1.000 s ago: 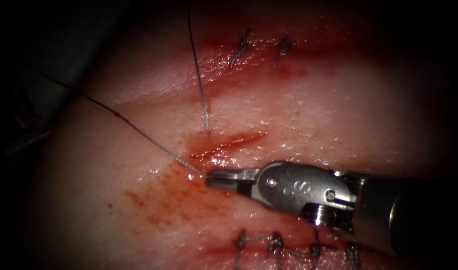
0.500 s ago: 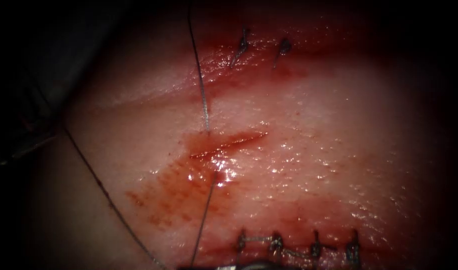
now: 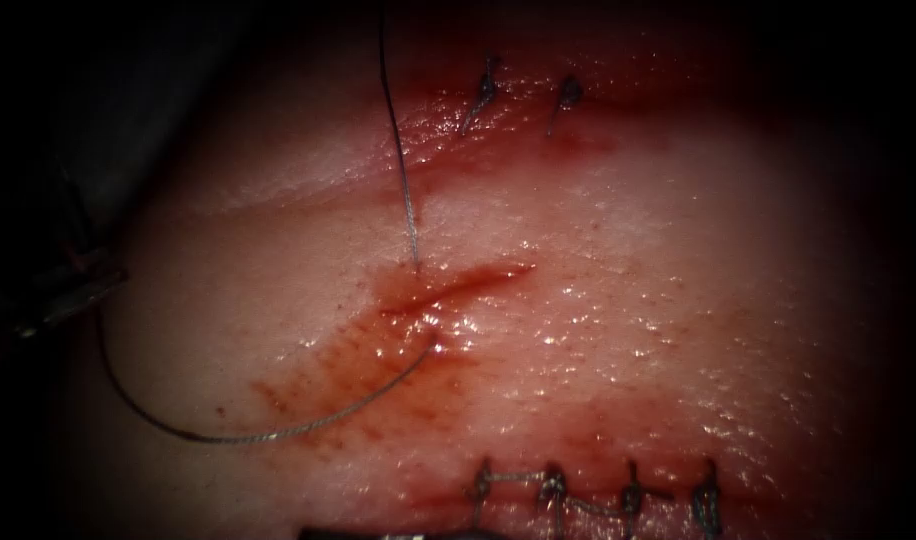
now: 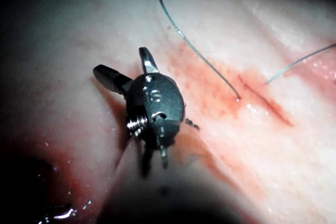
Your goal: Wound Closure
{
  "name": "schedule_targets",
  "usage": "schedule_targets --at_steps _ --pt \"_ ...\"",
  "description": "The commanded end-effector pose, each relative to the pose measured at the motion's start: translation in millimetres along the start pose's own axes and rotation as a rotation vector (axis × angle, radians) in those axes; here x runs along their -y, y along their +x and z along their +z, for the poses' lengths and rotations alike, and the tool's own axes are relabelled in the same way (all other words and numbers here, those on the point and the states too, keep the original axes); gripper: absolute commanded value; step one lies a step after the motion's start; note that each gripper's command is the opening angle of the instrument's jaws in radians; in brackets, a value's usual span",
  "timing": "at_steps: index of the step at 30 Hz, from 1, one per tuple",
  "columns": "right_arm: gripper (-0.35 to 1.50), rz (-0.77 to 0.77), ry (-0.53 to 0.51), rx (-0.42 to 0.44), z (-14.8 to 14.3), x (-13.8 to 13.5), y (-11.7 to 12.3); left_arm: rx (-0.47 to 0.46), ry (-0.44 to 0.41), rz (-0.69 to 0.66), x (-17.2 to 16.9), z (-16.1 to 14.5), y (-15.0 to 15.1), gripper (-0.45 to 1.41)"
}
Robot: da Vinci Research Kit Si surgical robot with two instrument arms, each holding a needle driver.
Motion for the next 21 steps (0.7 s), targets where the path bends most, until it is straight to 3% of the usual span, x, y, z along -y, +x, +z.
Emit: schedule_targets --at_steps 1,2,8,11,16,21 --pt "1.38 -0.010 -0.008 -0.007 -0.2 -1.0 -0.3 0.000 0.000 0.000 -0.3 0.8 -0.1 -0.45" --pt "1.38 -0.035 -0.031 -0.029 -1.9 -2.8 0.3 0.002 0.000 0.007 -0.3 1.0 -0.2 -0.45" --pt "1.25 -0.073 -0.101 -0.012 -5.5 -6.6 0.2 0.007 -0.003 0.018 -0.4 1.4 -0.5 -0.45" --pt "1.28 -0.114 -0.136 0.034 -4.6 -8.4 -1.8 0.010 -0.002 0.026 -0.5 1.5 -0.4 -0.45" --pt "1.28 -0.170 -0.146 0.090 -2.0 -9.2 -4.4 0.015 -0.003 0.028 -0.7 1.6 -0.4 -0.45" --pt "1.30 -0.196 -0.166 0.135 1.8 -10.8 -7.6 0.016 -0.011 0.034 -0.8 1.8 -0.5 -0.45"
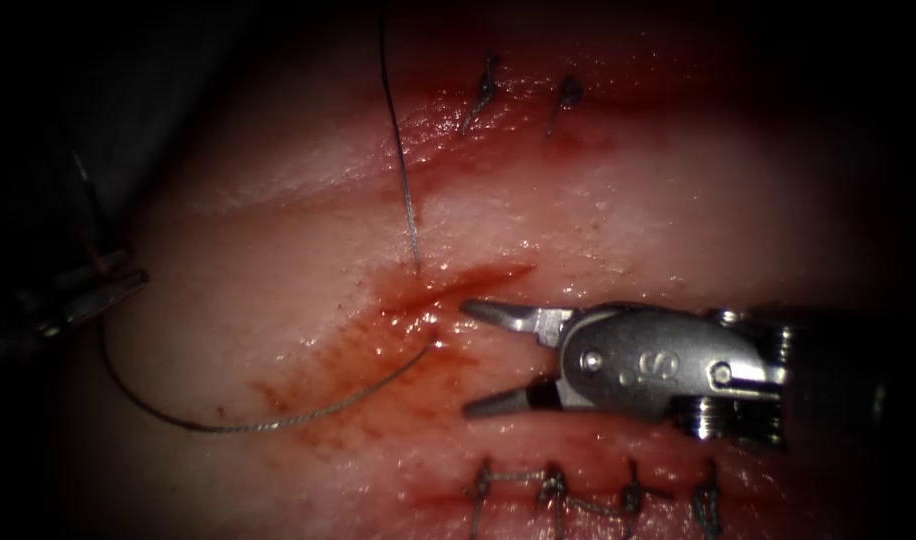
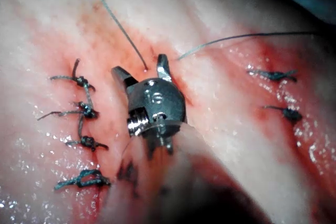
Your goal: Wound Closure
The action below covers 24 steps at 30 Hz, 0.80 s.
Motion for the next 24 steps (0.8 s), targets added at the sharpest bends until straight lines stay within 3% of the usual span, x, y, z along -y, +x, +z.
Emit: schedule_targets --at_steps 1,8,10,12,19,24 --pt "1.30 -0.003 0.007 0.000 2.0 0.3 -0.9 0.001 -0.003 0.002 -0.4 0.8 -0.1 -0.45" --pt "1.22 -0.010 0.009 0.003 3.6 0.5 -1.8 0.001 -0.007 0.003 -0.4 0.7 -0.1 -0.45" --pt "0.56 0.018 0.010 0.004 3.4 0.7 -1.8 0.003 -0.008 0.005 -0.4 0.7 -0.1 -0.45" --pt "-0.35 0.037 0.022 0.023 3.2 0.9 -1.7 0.004 -0.008 0.005 -0.5 0.7 -0.1 -0.45" --pt "-0.35 0.052 0.035 0.043 2.5 2.0 -1.2 0.004 -0.007 0.004 -0.5 0.6 -0.1 -0.45" --pt "-0.35 0.051 0.071 0.061 0.8 4.8 0.5 0.004 -0.007 0.004 -0.5 0.7 -0.1 -0.45"
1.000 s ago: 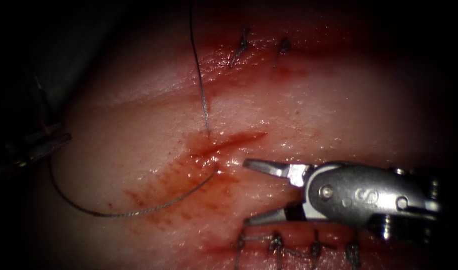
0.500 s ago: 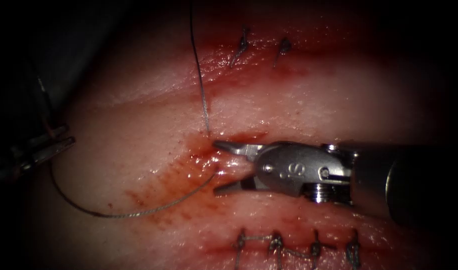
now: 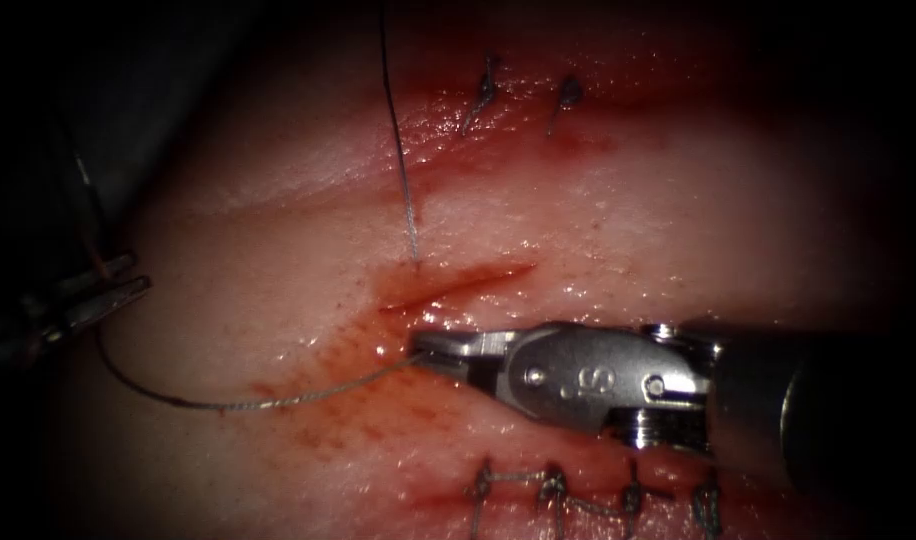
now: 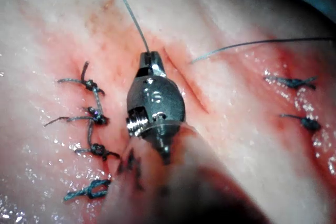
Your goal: Wound Closure
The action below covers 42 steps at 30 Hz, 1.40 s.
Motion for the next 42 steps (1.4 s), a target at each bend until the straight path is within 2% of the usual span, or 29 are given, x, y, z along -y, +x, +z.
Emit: schedule_targets --at_steps 1,2,9,10,11,14,24,26,29,30,31,33,37,38,40,42 --pt "-0.35 -0.005 0.017 0.002 0.2 2.4 0.8 -0.001 -0.001 0.000 -0.3 0.8 -0.1 -0.45" --pt "-0.35 -0.005 0.017 0.002 0.2 2.4 0.8 -0.001 -0.001 0.000 -0.3 0.8 -0.1 -0.45" --pt "-0.35 -0.030 0.058 0.016 -2.4 8.5 4.9 0.001 -0.001 0.001 -0.4 0.9 -0.1 -0.45" --pt "-0.35 -0.030 0.058 0.016 -2.4 8.5 4.9 0.001 -0.001 0.001 -0.4 0.9 -0.1 -0.45" --pt "-0.35 -0.038 0.077 0.019 -2.9 10.3 6.2 0.001 -0.001 0.001 -0.4 1.0 -0.1 -0.45" --pt "-0.35 -0.053 0.101 0.011 -3.5 12.4 7.9 0.001 -0.004 0.003 -0.5 1.0 -0.1 -0.45" --pt "-0.35 -0.069 0.186 -0.031 -3.0 16.4 11.6 0.001 -0.011 0.006 -0.5 1.0 -0.1 -0.45" --pt "-0.33 -0.065 0.192 -0.045 -2.9 15.9 12.0 0.001 -0.011 0.006 -0.5 1.0 -0.1 -0.45" --pt "0.93 -0.075 0.173 -0.090 -2.9 14.2 12.0 0.001 -0.011 0.006 -0.5 1.1 -0.1 -0.45" --pt "1.23 -0.087 0.164 -0.119 -3.0 13.3 11.8 0.001 -0.011 0.006 -0.5 1.1 -0.2 -0.45" --pt "1.35 -0.091 0.151 -0.143 -3.1 12.5 11.6 0.001 -0.011 0.006 -0.5 1.1 -0.2 -0.45" --pt "1.40 -0.092 0.136 -0.181 -3.7 10.6 11.0 0.001 -0.011 0.006 -0.5 1.1 -0.2 -0.45" --pt "1.38 -0.090 0.101 -0.187 -5.6 6.9 9.7 0.001 -0.011 0.006 -0.4 1.2 -0.2 -0.45" --pt "1.38 -0.090 0.101 -0.187 -5.6 6.9 9.7 0.001 -0.011 0.006 -0.4 1.2 -0.2 -0.45" --pt "1.23 -0.101 0.072 -0.166 -7.7 2.5 8.0 0.001 -0.011 0.006 -0.4 1.2 -0.2 -0.45" --pt "1.23 -0.105 0.056 -0.152 -8.3 0.5 7.0 0.001 -0.011 0.006 -0.4 1.2 -0.3 -0.45"
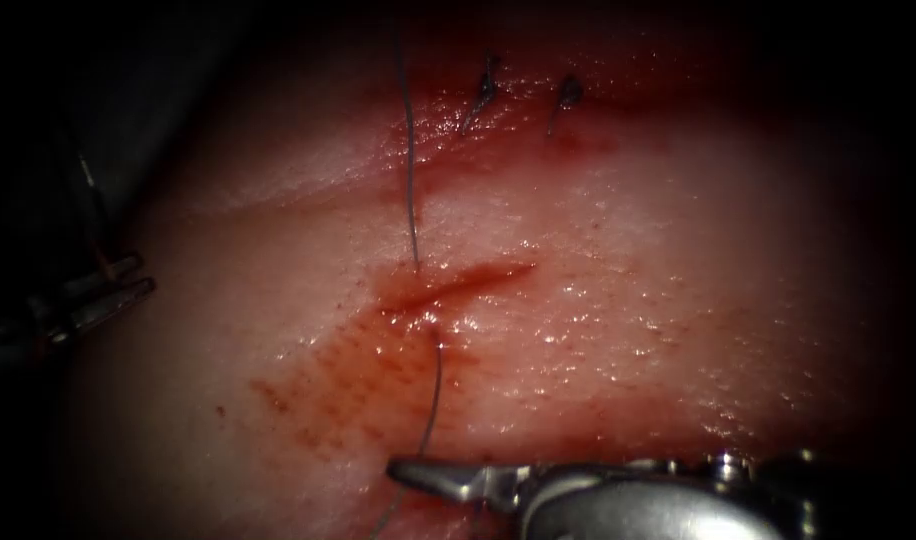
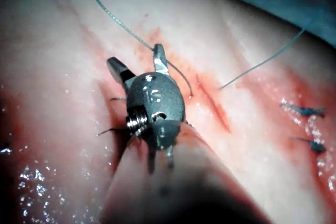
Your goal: Wound Closure
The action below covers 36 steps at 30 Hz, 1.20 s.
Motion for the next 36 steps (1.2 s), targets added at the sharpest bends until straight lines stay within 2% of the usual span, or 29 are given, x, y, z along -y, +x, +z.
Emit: schedule_targets --at_steps 1,5,6,7,10,13,14,20,21,22,24,31,36 --pt "1.23 -0.003 -0.010 0.007 0.0 -1.6 -1.6 -0.001 -0.001 0.000 -0.3 0.8 -0.1 -0.45" --pt "1.28 -0.003 -0.037 0.019 0.2 -4.1 -4.6 -0.001 0.000 0.000 -0.3 0.9 -0.2 -0.45" --pt "1.31 -0.026 -0.054 0.029 0.9 -4.9 -6.1 0.001 -0.002 0.002 -0.3 1.0 -0.3 -0.45" --pt "1.31 -0.026 -0.054 0.029 0.9 -4.9 -6.1 0.001 -0.002 0.002 -0.3 1.0 -0.3 -0.45" --pt "1.31 -0.038 -0.049 0.023 4.3 -6.5 -10.7 0.007 -0.004 0.007 -0.4 1.3 -0.4 -0.45" --pt "1.30 -0.048 -0.038 0.030 6.4 -6.4 -12.6 0.007 -0.006 0.008 -0.4 1.5 -0.4 -0.45" --pt "1.23 -0.025 -0.030 0.036 7.5 -6.1 -13.3 0.008 -0.007 0.010 -0.4 1.7 -0.5 -0.45" --pt "0.98 0.012 -0.022 0.037 9.6 -4.7 -13.4 0.014 -0.011 0.016 -0.5 2.4 -0.8 -0.45" --pt "0.86 0.022 -0.020 0.036 9.6 -4.6 -13.3 0.016 -0.013 0.018 -0.5 2.5 -0.9 -0.45" --pt "0.54 0.028 -0.016 0.036 9.6 -4.5 -13.2 0.018 -0.013 0.019 -0.6 2.5 -0.9 -0.45" --pt "-0.35 0.039 -0.002 0.050 9.3 -4.5 -13.3 0.017 -0.015 0.019 -0.6 2.4 -0.8 -0.45" --pt "-0.35 0.037 0.009 0.069 8.6 -4.2 -13.0 0.017 -0.014 0.019 -0.7 2.4 -0.8 -0.45" --pt "-0.35 0.022 0.033 0.053 6.8 -1.4 -10.7 0.015 -0.016 0.019 -0.7 2.5 -0.7 -0.45"
